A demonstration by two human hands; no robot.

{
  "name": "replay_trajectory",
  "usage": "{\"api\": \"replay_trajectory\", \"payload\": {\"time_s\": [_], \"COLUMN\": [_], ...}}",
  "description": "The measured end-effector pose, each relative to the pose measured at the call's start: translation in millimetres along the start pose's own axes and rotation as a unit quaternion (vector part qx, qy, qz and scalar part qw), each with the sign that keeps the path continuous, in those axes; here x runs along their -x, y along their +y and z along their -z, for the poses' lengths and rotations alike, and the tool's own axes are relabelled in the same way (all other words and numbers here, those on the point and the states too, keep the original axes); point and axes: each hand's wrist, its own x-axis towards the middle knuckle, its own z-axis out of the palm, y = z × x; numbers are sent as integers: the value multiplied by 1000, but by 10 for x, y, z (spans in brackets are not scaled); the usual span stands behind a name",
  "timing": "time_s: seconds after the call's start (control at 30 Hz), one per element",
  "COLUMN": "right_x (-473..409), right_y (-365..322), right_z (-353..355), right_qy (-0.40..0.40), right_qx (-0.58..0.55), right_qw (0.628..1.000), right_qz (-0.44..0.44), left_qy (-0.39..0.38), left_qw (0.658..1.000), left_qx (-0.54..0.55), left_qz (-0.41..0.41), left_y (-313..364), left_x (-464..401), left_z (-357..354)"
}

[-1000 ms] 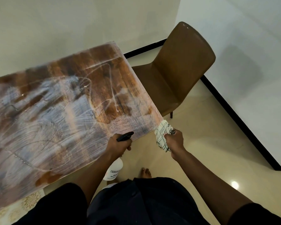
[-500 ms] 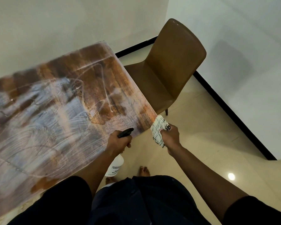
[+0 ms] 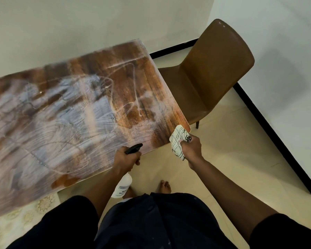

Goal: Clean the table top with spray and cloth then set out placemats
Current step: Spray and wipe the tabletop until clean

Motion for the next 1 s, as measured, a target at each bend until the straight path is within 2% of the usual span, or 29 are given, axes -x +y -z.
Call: {"api": "replay_trajectory", "payload": {"time_s": [0.27, 0.4, 0.67, 0.87, 1.0], "right_x": [107, 172, 267, 337, 405], "right_y": [-33, -50, -77, -96, -162], "right_z": [-217, -355, -598, -814, -969], "right_qy": [-34, -53, -91, -128, -128], "right_qx": [24, 41, 75, 96, 105], "right_qw": [999, 997, 991, 984, 982], "right_qz": [20, 32, 58, 75, 95], "left_qy": [41, 68, 69, 121, 132], "left_qw": [999, 996, 993, 978, 978], "left_qx": [17, 63, 97, 159, 149], "left_qz": [15, 16, 14, 56, 63], "left_y": [-246, -360, -612, -850, -1011], "left_x": [229, 358, 555, 652, 659], "left_z": [260, 376, 528, 676, 800]}}
